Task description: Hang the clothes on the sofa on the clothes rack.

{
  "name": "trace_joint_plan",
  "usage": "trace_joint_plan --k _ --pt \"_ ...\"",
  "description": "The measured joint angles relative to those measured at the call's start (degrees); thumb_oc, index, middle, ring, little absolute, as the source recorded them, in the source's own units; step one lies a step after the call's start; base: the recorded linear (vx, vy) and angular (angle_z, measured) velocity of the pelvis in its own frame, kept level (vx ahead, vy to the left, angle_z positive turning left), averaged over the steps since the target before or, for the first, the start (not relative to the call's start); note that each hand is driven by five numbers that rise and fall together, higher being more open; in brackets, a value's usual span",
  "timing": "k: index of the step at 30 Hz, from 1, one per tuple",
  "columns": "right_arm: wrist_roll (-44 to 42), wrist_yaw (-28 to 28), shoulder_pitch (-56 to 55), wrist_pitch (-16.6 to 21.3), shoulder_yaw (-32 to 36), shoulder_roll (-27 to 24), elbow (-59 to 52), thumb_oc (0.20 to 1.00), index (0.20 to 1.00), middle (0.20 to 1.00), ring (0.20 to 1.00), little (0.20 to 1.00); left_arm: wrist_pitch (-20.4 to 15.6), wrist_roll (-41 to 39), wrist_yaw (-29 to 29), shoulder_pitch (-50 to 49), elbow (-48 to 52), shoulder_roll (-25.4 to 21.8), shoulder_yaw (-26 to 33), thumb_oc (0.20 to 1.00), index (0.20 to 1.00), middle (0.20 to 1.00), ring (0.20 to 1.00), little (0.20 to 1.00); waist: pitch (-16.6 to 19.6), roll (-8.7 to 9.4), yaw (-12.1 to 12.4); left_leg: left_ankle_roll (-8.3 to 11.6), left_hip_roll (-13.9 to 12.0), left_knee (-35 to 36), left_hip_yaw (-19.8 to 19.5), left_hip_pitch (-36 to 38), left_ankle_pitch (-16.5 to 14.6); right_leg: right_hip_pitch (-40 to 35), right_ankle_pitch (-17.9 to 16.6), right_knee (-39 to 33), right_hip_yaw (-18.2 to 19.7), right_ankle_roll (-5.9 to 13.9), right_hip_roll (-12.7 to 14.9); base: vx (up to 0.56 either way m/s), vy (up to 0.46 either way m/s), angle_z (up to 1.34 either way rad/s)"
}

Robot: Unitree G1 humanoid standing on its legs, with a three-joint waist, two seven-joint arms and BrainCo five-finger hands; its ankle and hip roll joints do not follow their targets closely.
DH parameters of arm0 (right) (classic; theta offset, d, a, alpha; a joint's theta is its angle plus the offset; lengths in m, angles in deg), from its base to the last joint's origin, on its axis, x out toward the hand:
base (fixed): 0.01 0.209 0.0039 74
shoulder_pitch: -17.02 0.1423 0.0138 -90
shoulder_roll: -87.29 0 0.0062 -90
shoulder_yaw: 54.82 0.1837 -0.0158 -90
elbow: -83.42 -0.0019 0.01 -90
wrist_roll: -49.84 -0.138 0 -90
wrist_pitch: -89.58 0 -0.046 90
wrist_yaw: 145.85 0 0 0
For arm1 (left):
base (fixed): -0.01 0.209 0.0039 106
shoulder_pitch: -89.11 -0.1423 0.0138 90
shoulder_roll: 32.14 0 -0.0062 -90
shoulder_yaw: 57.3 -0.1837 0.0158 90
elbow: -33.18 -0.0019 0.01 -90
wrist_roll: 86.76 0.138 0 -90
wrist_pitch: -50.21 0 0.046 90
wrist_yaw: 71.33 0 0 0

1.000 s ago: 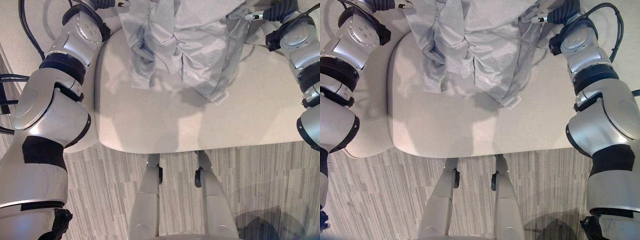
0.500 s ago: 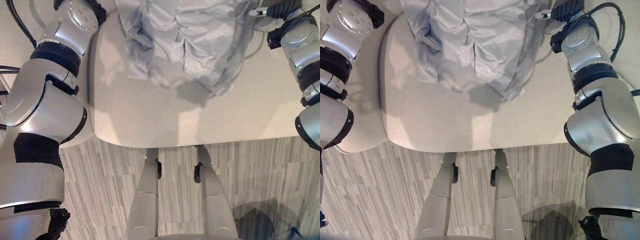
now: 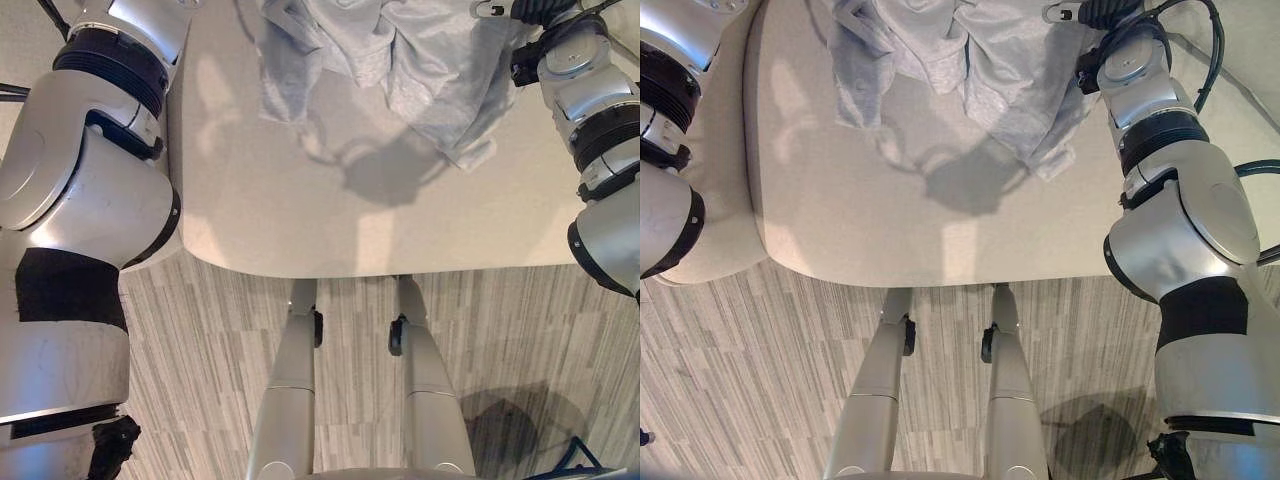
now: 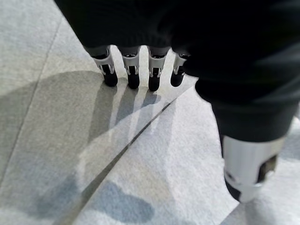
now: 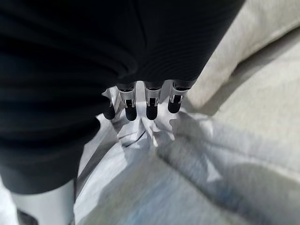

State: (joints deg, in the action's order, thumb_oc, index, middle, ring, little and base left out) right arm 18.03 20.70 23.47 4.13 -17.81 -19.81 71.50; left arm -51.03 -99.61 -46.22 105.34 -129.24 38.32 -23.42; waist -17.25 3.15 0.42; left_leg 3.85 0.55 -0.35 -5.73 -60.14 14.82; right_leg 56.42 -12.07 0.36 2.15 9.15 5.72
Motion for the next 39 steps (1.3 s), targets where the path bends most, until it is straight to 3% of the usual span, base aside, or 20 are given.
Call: trace_joint_plan --k 4,9,13,17,18,19,20,21,22,23,26,29,31,32,33,34,35,36,37,39 --pt "-2.04 -0.15 -0.29 1.1 0.2 -0.17 -3.75 1.0 1.0 1.0 1.0 1.0 -0.05 -2.23 -0.01 -1.15 2.28 -0.05 1.29 1.0 1.0 1.0 1.0 1.0 0.06 0.11 -0.17 0.04 0.78 -0.55 0.32 0.14 0.35 -0.18 -0.05 0.15 0.28 0.37 0.78 -0.03 0.038 0.01" --pt "-2.13 -0.54 -3.61 2.42 0.22 0.07 -7.88 1.0 1.0 1.0 1.0 1.0 1.11 -2.27 -0.4 -4.6 3.01 -1.0 2.1 1.0 1.0 1.0 1.0 1.0 0.05 0.14 -1.25 -3.4 1.87 -5.66 2.14 0.64 -1.86 -1.13 0.92 2.99 1.93 0.8 1.66 -0.03 0.048 -0.05" --pt "-2.14 -0.85 -6.34 2.64 2.06 -0.65 -7.54 1.0 1.0 1.0 1.0 1.0 2.35 -2.28 -1.24 -9.5 1.98 -1.44 2.15 1.0 1.0 1.0 1.0 1.0 -0.07 0.36 -4.98 -5.14 3.83 -9.46 3.48 3.3 -4.88 -0.8 5.72 12.62 5.33 2.75 2.97 0.11 0.003 0.03" --pt "-3.21 -1.23 -6.91 3.44 4.7 -2.44 -6.66 1.0 1.0 1.0 1.0 1.0 2.99 -2.26 -4.17 -11.17 -0.29 0.07 2.29 1.0 1.0 1.0 1.0 1.0 -0.33 0.78 -7.11 -5.8 3.55 -9.38 2.06 5.14 -5.65 -2.85 6.69 10.14 6.46 2.65 2.06 0.25 -0.21 -0.04" --pt "-3.35 -1.31 -7.73 3.7 6.66 -4.72 -9.21 1.0 1.0 1.0 1.0 1.0 2.78 -2.09 -4.78 -10.84 -2.15 1.6 5.44 1.0 1.0 1.0 1.0 1.0 -1.17 0.63 -6.62 -5.55 2.8 -9.63 0.7 5.15 -4.49 -0.56 8.46 14.63 6.7 2.18 -0.95 0.09 -0.151 0.25" --pt "-3.3 -1.87 -7.41 5.24 5.0 -11.35 -11.44 1.0 1.0 1.0 1.0 1.0 3.02 -2.2 -4.81 -10.06 -4.52 3.98 4.79 1.0 1.0 1.0 1.0 1.0 -6.37 -2.44 -7.34 -3.3 1.91 -8.31 -3.25 7.25 -4.48 1.2 10.83 17.4 7.16 -0.26 -9.5 0.11 -0.335 0.65" --pt "-3.34 -2.71 -7.59 4.87 4.42 -12.84 -10.53 1.0 1.0 1.0 1.0 1.0 3.19 -2.09 -5.05 -10.39 -4.01 4.14 4.16 1.0 1.0 1.0 1.0 1.0 -8.24 -0.11 -8.47 -3.28 3.27 -5.83 -2.61 9.61 -4.14 0.67 9.91 15.37 7.47 -1.54 -10.13 0.11 -0.316 1.31" --pt "-3.3 -3.39 -7.5 4.68 3.77 -14.91 -11.59 1.0 1.0 1.0 1.0 1.0 3.49 -2.02 -4.9 -10.85 -2.48 3.98 2.68 1.0 1.0 1.0 1.0 1.0 -9.07 0.48 -10.31 -3.71 4.94 -5.51 -2.78 9.81 -4.86 0.17 4.13 14.31 8.79 -5.0 -9.84 0.15 -0.394 1.17" --pt "-3.57 -5.05 -10.37 4.47 8.68 -18.66 -22.05 1.0 1.0 1.0 1.0 1.0 4.68 -1.75 -4.33 -9.28 1.15 3.36 2.58 1.0 1.0 1.0 1.0 1.0 -11.99 2.13 -10.83 -2.48 4.83 -4.68 -3.1 11.17 -6.29 -0.02 3.0 15.25 9.49 -5.36 -10.4 0.1 -0.296 0.98" --pt "-3.78 -4.88 -14.3 7.48 13.01 -20.77 -34.19 1.0 1.0 1.0 1.0 1.0 3.76 -1.67 -3.43 -8.78 6.89 0.38 2.71 1.0 1.0 1.0 1.0 1.0 -13.48 2.91 -11.05 -0.59 4.01 -12.46 -3.3 9.44 -9.75 -1.15 1.42 11.84 5.9 -5.49 -9.8 0.06 -0.216 0.39" --pt "-4.34 -5.42 -13.93 10.12 12.41 -20.45 -33.04 1.0 1.0 1.0 1.0 1.0 3.54 -1.7 -2.83 -8.82 4.16 -0.13 3.01 1.0 1.0 1.0 1.0 1.0 -13.46 2.72 -12.38 1.95 1.95 -11.77 -3.11 16.03 -13.93 -4.42 -0.77 8.47 2.08 -6.1 -9.22 0.08 -0.166 0.33" --pt "-4.33 -6.38 -13.4 11.51 12.77 -22.17 -29.46 1.0 1.0 1.0 1.0 1.0 3.56 -1.73 -2.36 -6.42 3.88 -0.31 2.1 1.0 1.0 1.0 1.0 1.0 -13.4 2.6 -12.01 1.41 0.83 -10.45 -2.59 19.04 -14.26 -6.11 -2.31 5.8 0.36 -6.38 -9.32 0.06 -0.063 0.32" --pt "-4.34 -6.33 -12.8 11.51 11.73 -22.16 -28.58 1.0 1.0 1.0 1.0 1.0 3.59 -1.73 -2.34 -6.37 3.67 -0.31 2.04 1.0 1.0 1.0 1.0 1.0 -13.39 2.59 -11.76 1.03 1.06 -9.46 -1.35 21.22 -14.49 -6.34 -3.04 5.94 0.28 -5.71 -9.49 0.05 -0.062 0.14" --pt "-4.36 -6.33 -12.53 11.76 11.01 -21.94 -27.93 1.0 1.0 1.0 1.0 1.0 3.63 -1.74 -2.35 -6.3 3.4 -0.33 2.03 1.0 1.0 1.0 1.0 1.0 -13.38 2.56 -11.76 -0.15 1.36 -9.63 -1.46 21.84 -14.82 -6.05 -3.79 6.44 0.45 -4.58 -9.54 0.04 -0.035 -0.09" --pt "-4.36 -6.25 -11.9 12.09 10.6 -21.12 -27.2 1.0 1.0 1.0 1.0 1.0 3.66 -1.75 -2.29 -5.97 2.59 -0.4 2.09 1.0 1.0 1.0 1.0 1.0 -13.04 1.62 -10.95 -2.06 -0.09 -8.75 -2.35 22.67 -15.04 -2.9 -6.08 10.36 1.19 -0.17 -11.34 0.05 -0.029 0.01" --pt "-4.35 -6.12 -11.0 12.55 10.26 -22.39 -26.87 1.0 1.0 1.0 1.0 1.0 3.53 -1.81 -2.21 -7.43 3.24 0.68 4.49 1.0 1.0 1.0 1.0 1.0 -9.25 -4.84 -10.16 1.54 -3.85 -4.67 -7.61 19.8 -15.85 4.36 6.52 24.76 9.19 -9.69 -13.34 0.04 -0.026 0.27" --pt "-4.4 -6.45 -8.45 12.74 9.48 -23.14 -25.41 1.0 1.0 1.0 1.0 1.0 3.12 -1.75 -2.44 -6.31 3.77 0.58 4.4 1.0 1.0 1.0 1.0 1.0 -9.31 -5.87 -10.5 2.56 -3.27 -4.83 -7.33 18.68 -16.02 2.11 7.76 20.24 11.8 -10.19 -12.24 0.04 -0.033 0.19" --pt "-4.7 -6.93 -5.71 12.32 8.07 -22.26 -23.77 1.0 1.0 1.0 1.0 1.0 3.05 -1.77 -2.56 -4.74 3.71 -0.43 4.58 1.0 1.0 1.0 1.0 1.0 -11.17 -4.1 -9.3 2.44 -3.17 -6.25 -6.2 20.11 -15.22 0.08 3.81 16.86 11.63 -7.23 -12.09 0.02 -0.025 0.09" --pt "-4.84 -6.35 -4.94 11.99 7.82 -19.92 -24.01 1.0 1.0 1.0 1.0 1.0 3.56 -1.89 -2.55 -4.89 2.34 -1.85 4.43 1.0 1.0 1.0 1.0 1.0 -13.24 -3.1 -9.61 2.65 -2.92 -6.15 -3.74 23.71 -15.43 -1.82 2.55 16.16 11.13 -7.06 -11.83 0.02 -0.028 -0.15" --pt "-4.93 -6.27 -5.29 12.03 6.65 -19.02 -23.26 1.0 1.0 1.0 1.0 1.0 3.92 -1.98 -2.56 -5.11 1.39 -1.85 4.27 1.0 1.0 1.0 1.0 1.0 -11.95 -3.22 -9.57 2.68 -3.21 -4.16 -2.94 24.24 -15.45 -2.62 1.09 13.06 11.15 -8.05 -11.64 0.01 -0.028 0.15"
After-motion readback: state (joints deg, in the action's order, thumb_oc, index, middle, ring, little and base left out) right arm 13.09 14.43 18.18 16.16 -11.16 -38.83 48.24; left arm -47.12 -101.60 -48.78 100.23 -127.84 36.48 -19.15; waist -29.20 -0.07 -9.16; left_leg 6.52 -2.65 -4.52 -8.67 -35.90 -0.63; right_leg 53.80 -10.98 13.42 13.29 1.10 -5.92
